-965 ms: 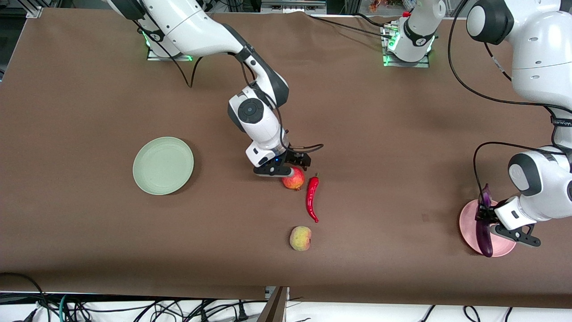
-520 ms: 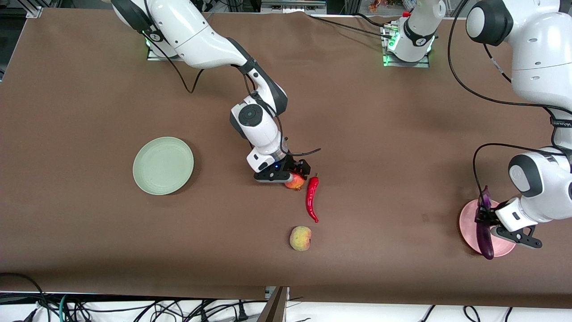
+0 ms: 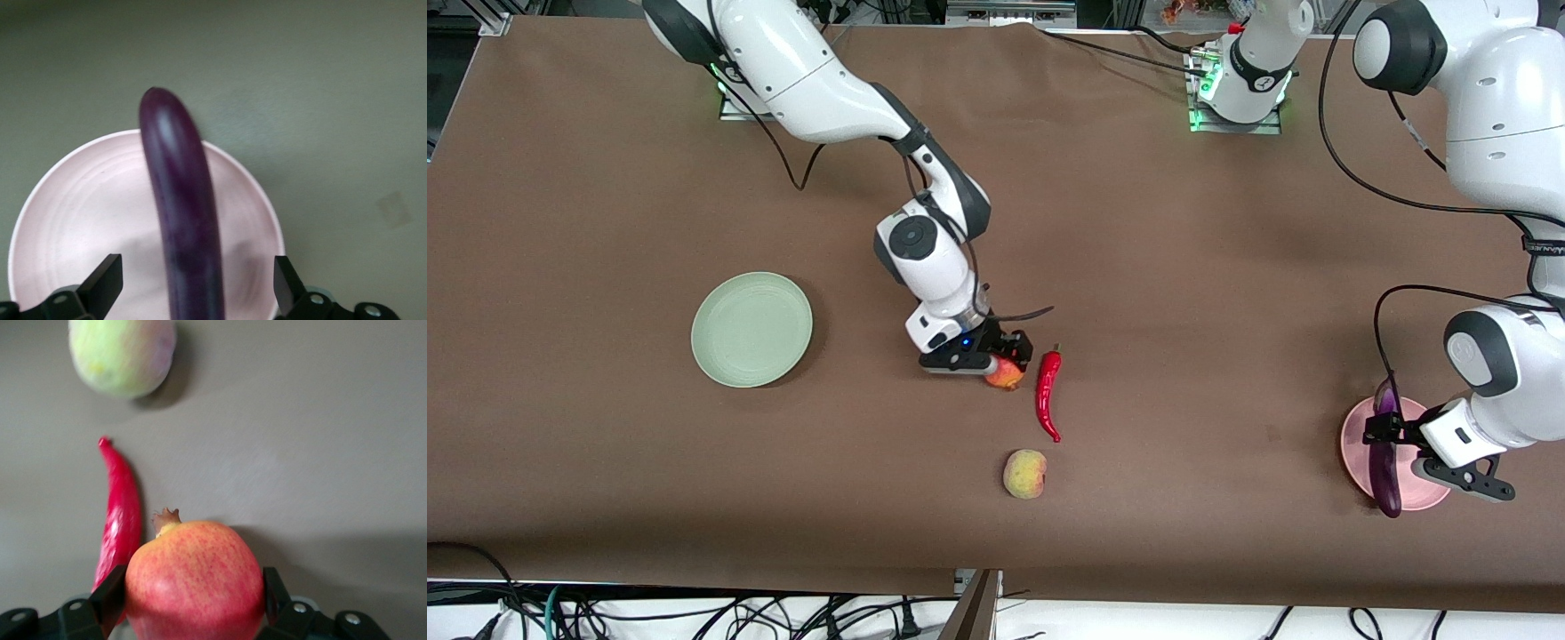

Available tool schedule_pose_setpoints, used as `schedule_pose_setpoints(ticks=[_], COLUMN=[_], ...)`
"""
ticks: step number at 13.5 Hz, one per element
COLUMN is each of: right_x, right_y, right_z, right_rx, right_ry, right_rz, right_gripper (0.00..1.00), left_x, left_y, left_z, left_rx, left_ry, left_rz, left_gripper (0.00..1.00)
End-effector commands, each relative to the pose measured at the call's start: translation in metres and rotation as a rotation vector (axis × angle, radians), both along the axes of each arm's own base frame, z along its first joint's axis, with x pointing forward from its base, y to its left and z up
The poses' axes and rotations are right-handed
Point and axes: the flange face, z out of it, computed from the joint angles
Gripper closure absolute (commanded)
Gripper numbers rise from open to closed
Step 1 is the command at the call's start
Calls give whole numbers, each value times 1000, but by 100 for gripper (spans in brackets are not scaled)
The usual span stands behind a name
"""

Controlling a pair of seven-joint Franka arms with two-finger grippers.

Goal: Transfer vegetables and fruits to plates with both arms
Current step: 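Carry the pomegranate onto the green plate and open the right gripper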

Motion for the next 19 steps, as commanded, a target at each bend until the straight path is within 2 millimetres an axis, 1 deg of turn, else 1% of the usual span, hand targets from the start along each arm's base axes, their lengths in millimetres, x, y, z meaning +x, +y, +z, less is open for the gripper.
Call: schedule_pose_setpoints(ticks=[1,2,3,4,5,6,7,8,9,10,11,12,13,14,15,16,18,19], right_x=[19,33,46,60,70,77,84,89,89,83,74,64,61,61,58,57,56,55], right_y=[-24,-49,-76,-109,-142,-176,-220,-270,-313,-344,-363,-368,-377,-385,-385,-383,-371,-366], right_z=[52,68,80,87,95,103,112,117,121,121,120,120,121,122,126,131,145,147], right_rx=[-46,-80,-114,-149,-188,-229,-266,-298,-308,-298,-288,-287,-288,-283,-268,-245,-239,-237], right_ry=[49,63,77,106,136,177,221,276,330,385,424,442,449,457,473,478,471,476], right_rz=[9,37,65,84,136,204,277,349,413,421,411,408,397,384,378,368,328,300], right_gripper=[100,100,100,100,100,99,96,88,78,65,57,46,30,21,7,1,1,1], left_x=[13,13,13,13,12,12,10,8,5,2,0,-4,-8,-13,-19,-25,-47,-56], left_y=[-35,-47,-62,-79,-95,-121,-139,-161,-186,-209,-236,-262,-286,-314,-339,-360,-406,-425], left_z=[26,28,36,34,30,28,23,19,17,19,23,24,24,24,23,19,3,-3], left_rx=[-38,-49,-73,-108,-134,-176,-203,-227,-242,-246,-238,-232,-226,-222,-216,-211,-170,-133], left_ry=[23,41,44,53,65,71,90,113,135,152,165,180,194,207,216,226,259,259], left_rz=[-57,-71,-85,-96,-115,-128,-102,-71,-44,-13,18,48,74,88,91,96,102,115], left_gripper=[0,0,0,0,0,0,0,0,0,0,0,0,0,0,0,0,0,0])
